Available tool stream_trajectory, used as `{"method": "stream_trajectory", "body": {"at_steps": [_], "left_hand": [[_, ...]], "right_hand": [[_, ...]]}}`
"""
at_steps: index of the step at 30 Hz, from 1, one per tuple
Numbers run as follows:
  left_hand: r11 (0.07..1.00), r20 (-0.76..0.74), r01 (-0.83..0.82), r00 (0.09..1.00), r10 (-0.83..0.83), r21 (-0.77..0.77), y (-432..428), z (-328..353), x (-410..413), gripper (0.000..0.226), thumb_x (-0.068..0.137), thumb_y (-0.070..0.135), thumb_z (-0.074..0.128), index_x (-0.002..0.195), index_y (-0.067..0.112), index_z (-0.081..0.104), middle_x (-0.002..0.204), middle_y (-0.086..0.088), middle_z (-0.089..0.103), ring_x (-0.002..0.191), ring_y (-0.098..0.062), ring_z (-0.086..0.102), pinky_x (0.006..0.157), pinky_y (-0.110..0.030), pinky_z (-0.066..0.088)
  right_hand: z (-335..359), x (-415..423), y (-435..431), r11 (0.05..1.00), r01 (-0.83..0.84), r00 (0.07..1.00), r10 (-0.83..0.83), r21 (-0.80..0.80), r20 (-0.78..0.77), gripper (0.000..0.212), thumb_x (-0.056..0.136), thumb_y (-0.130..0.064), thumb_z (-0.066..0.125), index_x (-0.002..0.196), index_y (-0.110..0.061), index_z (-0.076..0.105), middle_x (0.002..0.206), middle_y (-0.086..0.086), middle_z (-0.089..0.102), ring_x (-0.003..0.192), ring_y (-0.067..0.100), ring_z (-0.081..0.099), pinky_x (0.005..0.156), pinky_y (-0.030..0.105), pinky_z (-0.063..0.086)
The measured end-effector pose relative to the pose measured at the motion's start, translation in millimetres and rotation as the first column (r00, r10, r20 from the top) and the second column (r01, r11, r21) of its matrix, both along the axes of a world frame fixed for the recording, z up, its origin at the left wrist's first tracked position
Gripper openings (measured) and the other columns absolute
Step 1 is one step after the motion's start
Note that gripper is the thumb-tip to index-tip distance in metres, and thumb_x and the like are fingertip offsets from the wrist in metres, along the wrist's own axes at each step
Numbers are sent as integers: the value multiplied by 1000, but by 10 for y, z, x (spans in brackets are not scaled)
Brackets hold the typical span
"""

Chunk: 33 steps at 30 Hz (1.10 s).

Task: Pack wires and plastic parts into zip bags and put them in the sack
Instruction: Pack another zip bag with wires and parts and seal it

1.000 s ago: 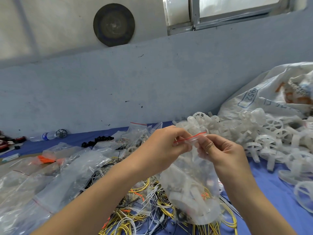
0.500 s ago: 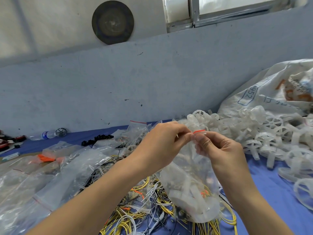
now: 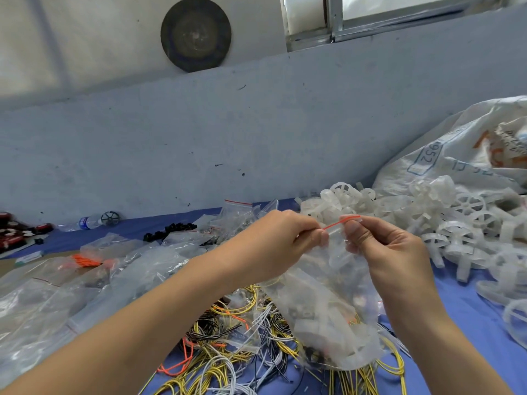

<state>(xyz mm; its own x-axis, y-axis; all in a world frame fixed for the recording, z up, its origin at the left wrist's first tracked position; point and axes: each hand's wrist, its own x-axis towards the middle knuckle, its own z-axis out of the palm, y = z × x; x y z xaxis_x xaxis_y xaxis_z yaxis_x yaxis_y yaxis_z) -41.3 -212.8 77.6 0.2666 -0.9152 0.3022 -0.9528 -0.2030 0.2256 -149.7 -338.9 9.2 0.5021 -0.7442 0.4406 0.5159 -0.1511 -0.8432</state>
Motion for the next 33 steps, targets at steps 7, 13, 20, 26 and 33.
{"method": "stream_trajectory", "body": {"at_steps": [7,13,20,26,33], "left_hand": [[996,-45,0,999,5,92,353,-151,202,23,99,44,47,90,33,65,75,9,64,63,-12,56,53,-25,42],[1000,-3,-19,1000,19,22,659,-186,348,18,96,48,50,94,39,66,78,21,61,76,2,57,64,-13,41],[998,-17,-57,998,56,-32,776,-163,374,18,95,40,56,95,31,71,81,17,63,81,-3,57,66,-13,41],[993,-286,-48,958,15,-110,551,-55,302,15,94,37,59,88,34,72,65,3,62,56,-11,50,54,-31,40],[970,-651,-68,752,-104,-234,-808,234,-79,15,94,21,63,92,13,76,70,-8,71,47,-12,57,45,-21,46]], "right_hand": [[-14,-32,-85,997,68,998,-68,39,-8,14,86,-17,71,76,-25,77,66,-12,70,58,1,54,60,10,47],[-11,-8,-83,996,81,997,-81,34,-6,11,87,-16,70,79,-23,75,63,-13,68,56,0,54,59,9,47],[-10,-31,-113,994,75,997,-77,81,14,7,86,-19,71,82,-22,75,66,-12,69,59,1,56,61,9,49],[45,-187,-246,985,101,993,-107,139,39,8,85,-19,69,89,-17,75,67,-10,67,60,3,54,61,13,50],[317,-742,-1143,939,274,960,-279,208,-9,8,93,-9,63,94,-10,71,64,-7,62,57,2,52,63,15,51]]}}
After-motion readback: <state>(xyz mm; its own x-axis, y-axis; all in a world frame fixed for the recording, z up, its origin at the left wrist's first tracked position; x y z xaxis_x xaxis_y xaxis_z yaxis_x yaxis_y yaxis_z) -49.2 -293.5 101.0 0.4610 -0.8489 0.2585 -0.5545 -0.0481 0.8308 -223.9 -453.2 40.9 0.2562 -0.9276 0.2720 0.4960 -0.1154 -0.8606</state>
